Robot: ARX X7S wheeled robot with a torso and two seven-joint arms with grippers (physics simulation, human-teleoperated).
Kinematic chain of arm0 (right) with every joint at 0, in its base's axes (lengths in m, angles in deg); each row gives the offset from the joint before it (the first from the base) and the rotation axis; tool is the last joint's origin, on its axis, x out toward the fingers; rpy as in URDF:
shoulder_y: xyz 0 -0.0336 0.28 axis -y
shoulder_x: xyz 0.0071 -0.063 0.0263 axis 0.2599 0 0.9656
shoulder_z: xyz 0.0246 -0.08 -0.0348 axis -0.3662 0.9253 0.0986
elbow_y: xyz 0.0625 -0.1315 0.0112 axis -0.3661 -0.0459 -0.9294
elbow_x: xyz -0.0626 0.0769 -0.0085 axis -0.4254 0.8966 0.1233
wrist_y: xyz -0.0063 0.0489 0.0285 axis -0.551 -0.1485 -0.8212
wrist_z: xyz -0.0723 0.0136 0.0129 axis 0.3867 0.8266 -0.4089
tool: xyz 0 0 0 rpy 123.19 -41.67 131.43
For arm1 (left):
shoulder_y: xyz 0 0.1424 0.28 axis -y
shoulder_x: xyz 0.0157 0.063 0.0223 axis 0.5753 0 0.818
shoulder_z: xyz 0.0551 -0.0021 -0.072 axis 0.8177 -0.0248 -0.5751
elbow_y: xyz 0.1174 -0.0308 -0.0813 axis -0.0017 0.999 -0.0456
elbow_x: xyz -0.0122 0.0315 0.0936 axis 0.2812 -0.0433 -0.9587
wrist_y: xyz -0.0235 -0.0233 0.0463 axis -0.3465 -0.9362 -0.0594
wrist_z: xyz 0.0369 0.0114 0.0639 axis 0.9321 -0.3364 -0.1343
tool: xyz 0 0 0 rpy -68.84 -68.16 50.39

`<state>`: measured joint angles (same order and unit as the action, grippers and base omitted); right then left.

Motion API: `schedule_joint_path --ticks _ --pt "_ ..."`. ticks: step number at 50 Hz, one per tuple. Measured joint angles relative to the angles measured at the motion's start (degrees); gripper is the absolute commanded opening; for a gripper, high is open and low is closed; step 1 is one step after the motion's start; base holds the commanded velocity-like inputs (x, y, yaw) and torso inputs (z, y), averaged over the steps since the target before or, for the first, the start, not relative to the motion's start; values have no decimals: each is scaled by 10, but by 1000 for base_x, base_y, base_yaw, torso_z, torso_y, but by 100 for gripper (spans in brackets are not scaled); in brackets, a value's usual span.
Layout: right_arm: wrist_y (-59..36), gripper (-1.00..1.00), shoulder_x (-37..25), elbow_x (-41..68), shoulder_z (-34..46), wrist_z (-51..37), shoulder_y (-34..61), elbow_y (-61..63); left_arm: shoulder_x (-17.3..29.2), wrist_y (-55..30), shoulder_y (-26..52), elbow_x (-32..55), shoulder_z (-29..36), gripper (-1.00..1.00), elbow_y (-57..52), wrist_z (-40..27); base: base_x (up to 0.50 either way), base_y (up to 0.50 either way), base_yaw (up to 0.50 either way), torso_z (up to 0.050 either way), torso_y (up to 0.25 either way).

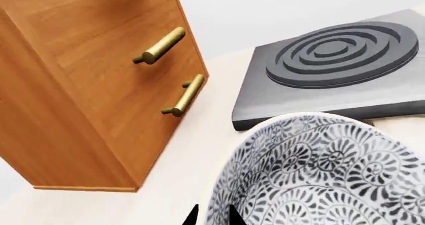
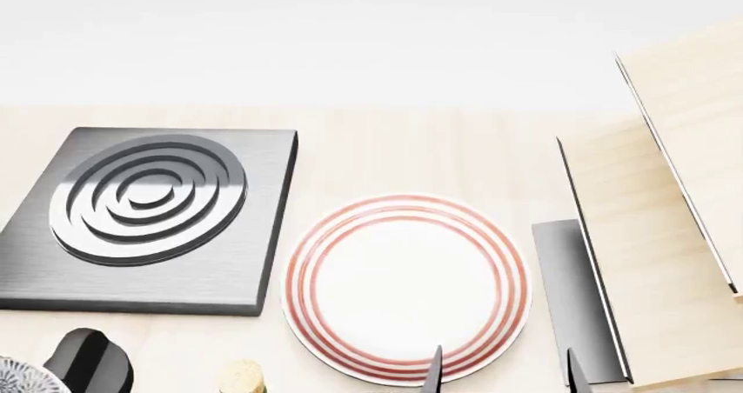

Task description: Pick up the akita bowl and put it on the plate.

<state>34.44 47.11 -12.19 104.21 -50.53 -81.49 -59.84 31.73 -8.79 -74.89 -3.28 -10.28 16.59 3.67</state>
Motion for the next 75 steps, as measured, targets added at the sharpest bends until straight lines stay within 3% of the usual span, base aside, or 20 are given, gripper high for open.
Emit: schedule_joint_path --ticks 27,46,75 --pt "1 100 -3 2 2 -3 2 0 -10 29 3 44 -72 -100 -79 7 0 0 0 0 0" --pt "5 100 -5 4 4 -6 3 -3 1 2 41 89 -107 -100 -135 -11 0 0 0 0 0" --pt "7 100 -9 8 6 -9 5 -4 31 -59 166 159 -112 -100 -150 -51 0 0 0 0 0"
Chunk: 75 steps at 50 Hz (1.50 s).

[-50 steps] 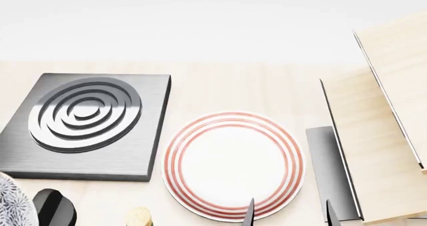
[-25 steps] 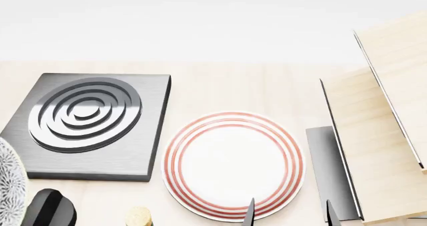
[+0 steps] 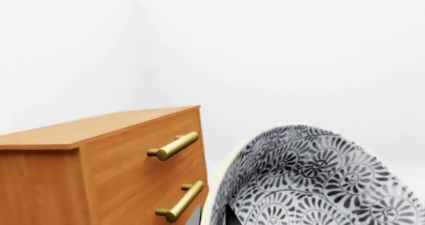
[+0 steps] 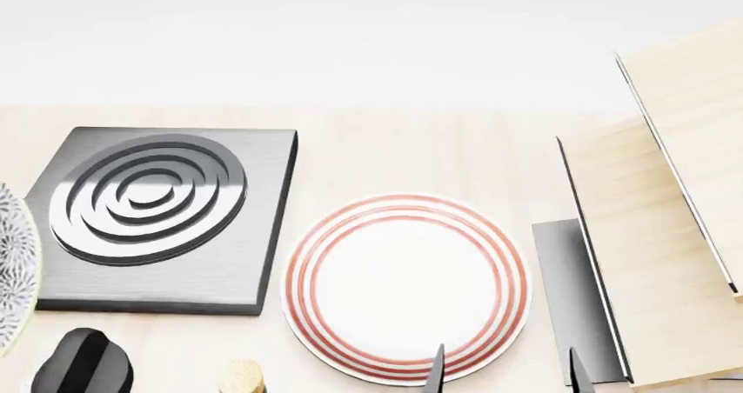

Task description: Pick up the akita bowl and put it on the plate.

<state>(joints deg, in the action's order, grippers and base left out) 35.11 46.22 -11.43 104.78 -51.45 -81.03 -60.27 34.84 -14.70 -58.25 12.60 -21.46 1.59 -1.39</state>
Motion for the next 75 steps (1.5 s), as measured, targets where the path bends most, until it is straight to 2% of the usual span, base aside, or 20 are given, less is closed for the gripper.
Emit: schedule_joint_path --ticks 12,39,57,75 --pt "0 100 -1 1 1 -1 1 -2 15 -35 81 27 26 -100 15 -18 0 0 0 0 0" --pt "5 100 -3 5 4 -3 3 -9 19 -113 281 52 165 -100 86 -34 0 0 0 0 0" --pt "6 100 -4 5 9 -3 6 -13 -16 -148 384 69 231 -100 186 -18 0 0 0 0 1" --pt "10 100 -6 8 11 -5 5 -18 -90 -200 487 116 257 -100 277 -26 0 0 0 0 1"
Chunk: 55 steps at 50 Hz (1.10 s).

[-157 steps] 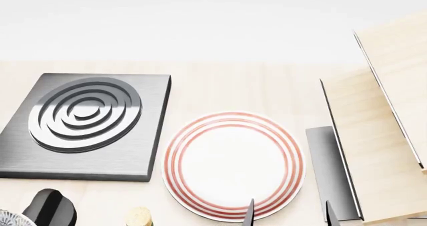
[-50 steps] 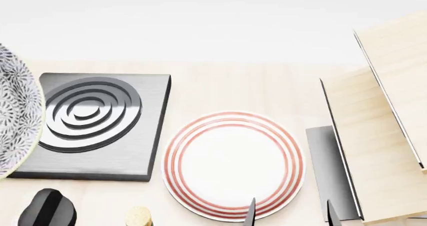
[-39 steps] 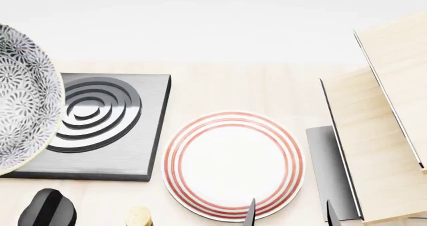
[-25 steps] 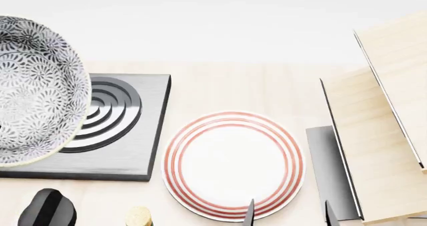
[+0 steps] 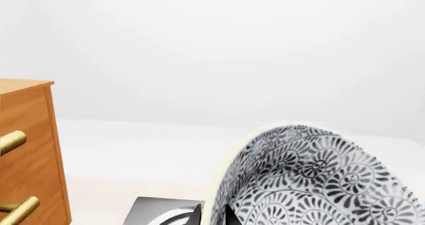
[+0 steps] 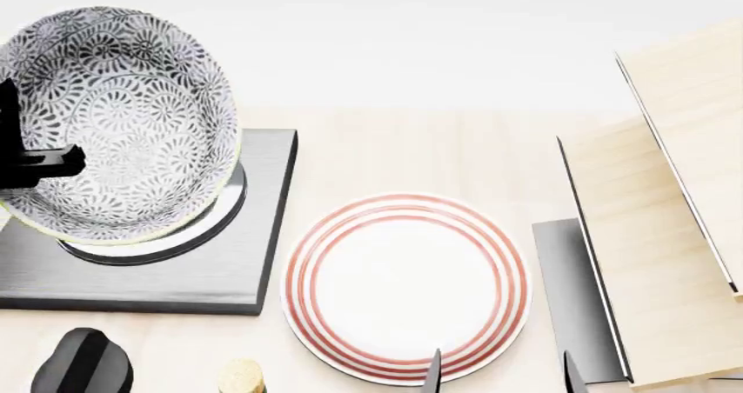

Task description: Pick up the akita bowl and put it on the plate.

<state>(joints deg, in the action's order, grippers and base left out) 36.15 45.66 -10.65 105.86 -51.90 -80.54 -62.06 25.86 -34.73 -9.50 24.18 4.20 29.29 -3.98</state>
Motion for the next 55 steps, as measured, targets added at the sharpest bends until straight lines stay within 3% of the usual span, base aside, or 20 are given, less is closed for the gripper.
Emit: schedule_joint_path --ticks 36,55 --pt "-1 100 -1 1 10 -1 3 -4 -122 -1 99 69 -73 -100 290 -11 0 0 0 0 1" --pt "-5 100 -3 1 13 -2 6 -2 -159 -13 174 50 -53 -100 413 -50 0 0 0 0 1"
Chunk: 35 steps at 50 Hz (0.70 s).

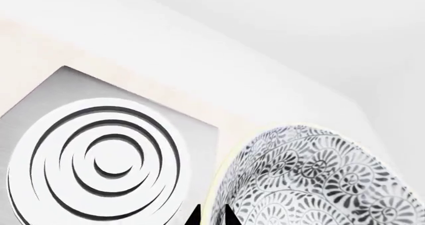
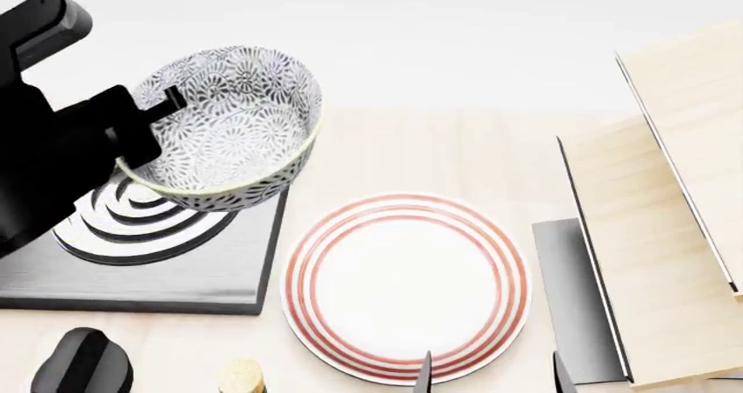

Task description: Pick up the akita bowl and put it on the plate.

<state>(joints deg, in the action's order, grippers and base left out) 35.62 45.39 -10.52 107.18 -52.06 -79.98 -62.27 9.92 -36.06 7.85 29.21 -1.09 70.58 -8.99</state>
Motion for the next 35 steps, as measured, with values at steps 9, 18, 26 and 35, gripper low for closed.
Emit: schedule_joint_path --ticks 9,18,26,35 --pt "3 100 -1 2 0 0 0 -1 -20 -33 41 3 23 -100 7 -33 0 0 0 0 0" --pt "7 100 -3 5 -1 -2 -2 -1 -36 -50 79 -5 60 -100 29 -45 0 0 0 0 0" --pt "8 100 -4 6 0 -3 -3 -1 -46 -46 101 -18 104 -100 62 -26 0 0 0 0 1" --pt "10 100 -4 6 1 -3 -2 -3 -60 -11 120 -29 135 -100 143 11 0 0 0 0 0"
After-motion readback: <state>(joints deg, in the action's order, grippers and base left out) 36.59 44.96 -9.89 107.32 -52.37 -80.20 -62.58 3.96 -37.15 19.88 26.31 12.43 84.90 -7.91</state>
